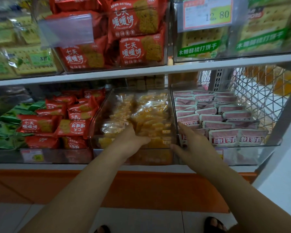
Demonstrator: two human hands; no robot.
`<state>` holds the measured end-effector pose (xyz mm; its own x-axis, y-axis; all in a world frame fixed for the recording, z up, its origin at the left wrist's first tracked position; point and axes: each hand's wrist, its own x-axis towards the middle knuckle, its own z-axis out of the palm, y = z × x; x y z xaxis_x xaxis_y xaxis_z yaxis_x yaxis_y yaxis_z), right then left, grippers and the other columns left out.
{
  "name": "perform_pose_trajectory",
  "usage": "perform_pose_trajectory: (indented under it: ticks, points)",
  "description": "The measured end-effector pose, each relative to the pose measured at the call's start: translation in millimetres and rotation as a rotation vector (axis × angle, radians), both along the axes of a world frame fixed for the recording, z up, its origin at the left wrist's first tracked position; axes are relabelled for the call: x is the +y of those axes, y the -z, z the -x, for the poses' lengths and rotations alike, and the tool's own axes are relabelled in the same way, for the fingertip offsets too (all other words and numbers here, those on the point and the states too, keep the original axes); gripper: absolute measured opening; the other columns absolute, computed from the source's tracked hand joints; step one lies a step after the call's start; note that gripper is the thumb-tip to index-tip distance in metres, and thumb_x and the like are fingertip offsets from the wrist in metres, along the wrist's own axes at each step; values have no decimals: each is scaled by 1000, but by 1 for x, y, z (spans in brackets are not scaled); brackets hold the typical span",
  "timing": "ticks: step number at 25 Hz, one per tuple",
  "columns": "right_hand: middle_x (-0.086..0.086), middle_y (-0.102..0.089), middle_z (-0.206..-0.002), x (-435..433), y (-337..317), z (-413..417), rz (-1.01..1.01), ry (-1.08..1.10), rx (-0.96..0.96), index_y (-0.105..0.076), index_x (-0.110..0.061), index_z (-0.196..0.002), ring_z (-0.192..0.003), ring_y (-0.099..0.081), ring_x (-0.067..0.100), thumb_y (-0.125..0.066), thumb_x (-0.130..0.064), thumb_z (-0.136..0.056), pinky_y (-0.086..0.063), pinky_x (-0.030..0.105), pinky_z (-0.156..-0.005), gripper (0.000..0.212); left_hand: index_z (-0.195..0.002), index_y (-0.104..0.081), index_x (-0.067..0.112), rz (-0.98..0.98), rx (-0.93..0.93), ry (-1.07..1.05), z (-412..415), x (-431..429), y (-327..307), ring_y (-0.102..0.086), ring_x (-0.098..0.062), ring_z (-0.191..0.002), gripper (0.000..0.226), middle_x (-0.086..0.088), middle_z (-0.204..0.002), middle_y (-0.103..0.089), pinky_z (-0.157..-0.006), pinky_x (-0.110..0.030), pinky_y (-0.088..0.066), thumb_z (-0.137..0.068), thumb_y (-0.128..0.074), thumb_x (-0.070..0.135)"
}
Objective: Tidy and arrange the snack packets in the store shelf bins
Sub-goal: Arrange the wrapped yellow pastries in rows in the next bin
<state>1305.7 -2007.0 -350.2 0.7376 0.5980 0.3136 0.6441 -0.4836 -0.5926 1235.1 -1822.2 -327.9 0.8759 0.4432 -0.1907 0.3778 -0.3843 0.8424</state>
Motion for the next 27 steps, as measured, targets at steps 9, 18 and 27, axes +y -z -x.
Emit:
perform_pose_trajectory:
  ticks: [9, 18, 27]
  points:
    - [0, -53, -129, -5, -2, -4, -32, -50, 11, -37, -26, -137, -121, -43, 18, -61, -33, -87, -37, 28, -95, 55, -149, -16, 21, -138, 36, -10, -10, -2, 11, -41, -23, -128, 104, -5, -148, -31, -100, -30, -41, -68, -81, 35]
    - [-1, -58, -122, 0, 3, -10, -61, -50, 24, -43, -29, -129, -116, -48, 17, -63, -37, -84, -41, 28, -90, 50, -149, -13, 28, -143, -85, 59, -1, -14, 16, -44, -10, -121, 97, 14, -128, -42, -91, -25, -45, -76, -77, 21]
    - [-2, -60, -115, 3, 2, -5, -20, 35, -78, -46, -26, -128, -112, -48, 18, -61, -39, -85, -41, 29, -88, 47, -135, 40, 23, -265, 348, 327, -36, 5, 1, -41, -19, -131, 137, 2, -146, -41, -111, -36, -32, -69, -77, 47]
